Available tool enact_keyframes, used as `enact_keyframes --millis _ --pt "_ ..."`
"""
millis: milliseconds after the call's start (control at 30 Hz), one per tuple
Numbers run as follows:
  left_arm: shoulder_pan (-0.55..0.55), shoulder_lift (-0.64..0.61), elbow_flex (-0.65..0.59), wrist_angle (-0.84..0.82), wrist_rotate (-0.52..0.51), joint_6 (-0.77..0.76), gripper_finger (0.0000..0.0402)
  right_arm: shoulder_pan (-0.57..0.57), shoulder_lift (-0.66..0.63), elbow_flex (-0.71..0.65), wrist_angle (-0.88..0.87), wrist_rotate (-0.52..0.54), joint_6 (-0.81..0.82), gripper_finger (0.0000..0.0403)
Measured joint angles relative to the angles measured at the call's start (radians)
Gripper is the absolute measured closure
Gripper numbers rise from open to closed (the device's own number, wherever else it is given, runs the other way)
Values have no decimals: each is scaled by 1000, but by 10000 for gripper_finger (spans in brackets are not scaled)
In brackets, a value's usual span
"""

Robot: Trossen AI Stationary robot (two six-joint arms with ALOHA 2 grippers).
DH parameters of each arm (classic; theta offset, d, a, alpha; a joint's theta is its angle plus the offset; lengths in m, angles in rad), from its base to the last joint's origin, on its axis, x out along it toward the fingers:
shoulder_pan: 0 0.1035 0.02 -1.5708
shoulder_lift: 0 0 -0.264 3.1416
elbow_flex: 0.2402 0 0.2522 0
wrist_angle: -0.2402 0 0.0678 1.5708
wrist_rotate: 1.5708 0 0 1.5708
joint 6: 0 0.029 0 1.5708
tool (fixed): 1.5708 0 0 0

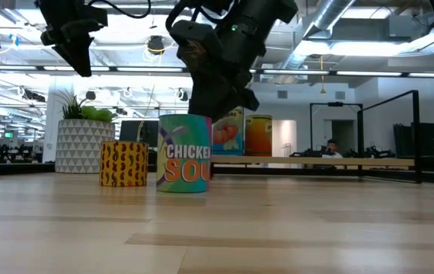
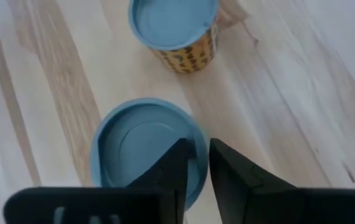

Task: Pick and place cans onto a shelf
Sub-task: Put the canned chicken soup on the shelf

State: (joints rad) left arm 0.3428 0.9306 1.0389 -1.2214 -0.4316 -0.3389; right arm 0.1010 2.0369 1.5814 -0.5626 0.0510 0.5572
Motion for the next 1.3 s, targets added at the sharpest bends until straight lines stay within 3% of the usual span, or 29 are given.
enact_keyframes --millis 200,267,400,533,667,833,1033,1100,1300 --pt "0 0 0 0 0 -3 297 -7 -1 0 -8 -25 11 384" --pt "0 0 0 0 -1 -3 297 -6 -5 10 -23 -20 22 389" --pt "0 0 0 1 -3 -3 297 -13 -44 87 -155 -11 28 396" --pt "0 0 0 3 -4 -16 297 -19 -113 219 -393 5 1 398" --pt "0 1 0 9 -5 -23 297 -18 -192 354 -661 135 2 398" --pt "0 1 0 9 -7 -24 297 -19 -297 431 -1000 377 148 398" --pt "0 4 0 30 -7 -35 297 -87 -448 284 -1006 555 201 399" --pt "0 7 0 52 -7 -42 297 -150 -493 184 -997 554 188 399" --pt "0 6 0 108 -29 -55 297 -369 -646 -167 -748 474 15 399"
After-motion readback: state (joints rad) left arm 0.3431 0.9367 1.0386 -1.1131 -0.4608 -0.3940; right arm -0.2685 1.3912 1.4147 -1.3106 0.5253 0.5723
